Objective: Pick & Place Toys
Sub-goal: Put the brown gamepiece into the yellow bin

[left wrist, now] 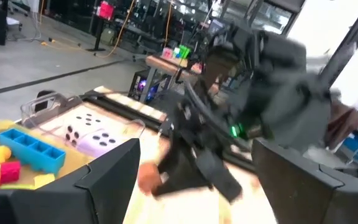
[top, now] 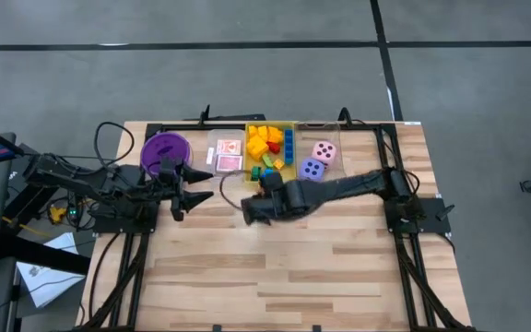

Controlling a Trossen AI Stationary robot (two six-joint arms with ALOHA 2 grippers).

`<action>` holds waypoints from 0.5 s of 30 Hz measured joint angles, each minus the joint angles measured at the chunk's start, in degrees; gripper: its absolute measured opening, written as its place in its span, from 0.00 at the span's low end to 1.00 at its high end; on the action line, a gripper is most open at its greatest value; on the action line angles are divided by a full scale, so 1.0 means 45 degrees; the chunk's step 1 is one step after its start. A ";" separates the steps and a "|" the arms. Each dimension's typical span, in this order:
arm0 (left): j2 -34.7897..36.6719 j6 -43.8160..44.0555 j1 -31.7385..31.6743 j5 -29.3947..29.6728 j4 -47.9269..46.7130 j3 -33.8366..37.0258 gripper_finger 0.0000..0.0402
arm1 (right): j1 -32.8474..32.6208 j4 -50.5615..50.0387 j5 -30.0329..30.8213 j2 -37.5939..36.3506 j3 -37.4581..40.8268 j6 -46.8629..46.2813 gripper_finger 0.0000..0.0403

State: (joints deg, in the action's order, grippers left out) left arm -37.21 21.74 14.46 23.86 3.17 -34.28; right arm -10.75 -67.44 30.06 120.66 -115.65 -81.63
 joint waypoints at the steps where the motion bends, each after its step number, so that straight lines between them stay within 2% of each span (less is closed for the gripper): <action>1: 0.0000 0.0009 0.0000 0.0000 -0.0184 0.0000 0.76 | 0.0215 -0.0298 0.0004 0.0000 -0.0200 0.0469 0.49; 10: 0.0000 0.0576 0.0000 -0.1106 -0.1297 0.0000 0.76 | 0.2306 -0.1405 -0.0123 -0.0013 -0.1711 0.5375 0.49; 15: -0.0005 0.1344 0.0000 -0.2124 -0.2026 0.0000 0.76 | 0.3540 -0.1436 -0.0828 -0.0015 -0.2300 0.8031 0.49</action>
State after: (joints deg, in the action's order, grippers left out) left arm -37.23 27.79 14.46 14.30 -5.95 -34.28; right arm 5.18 -73.90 26.33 120.60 -126.00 -45.49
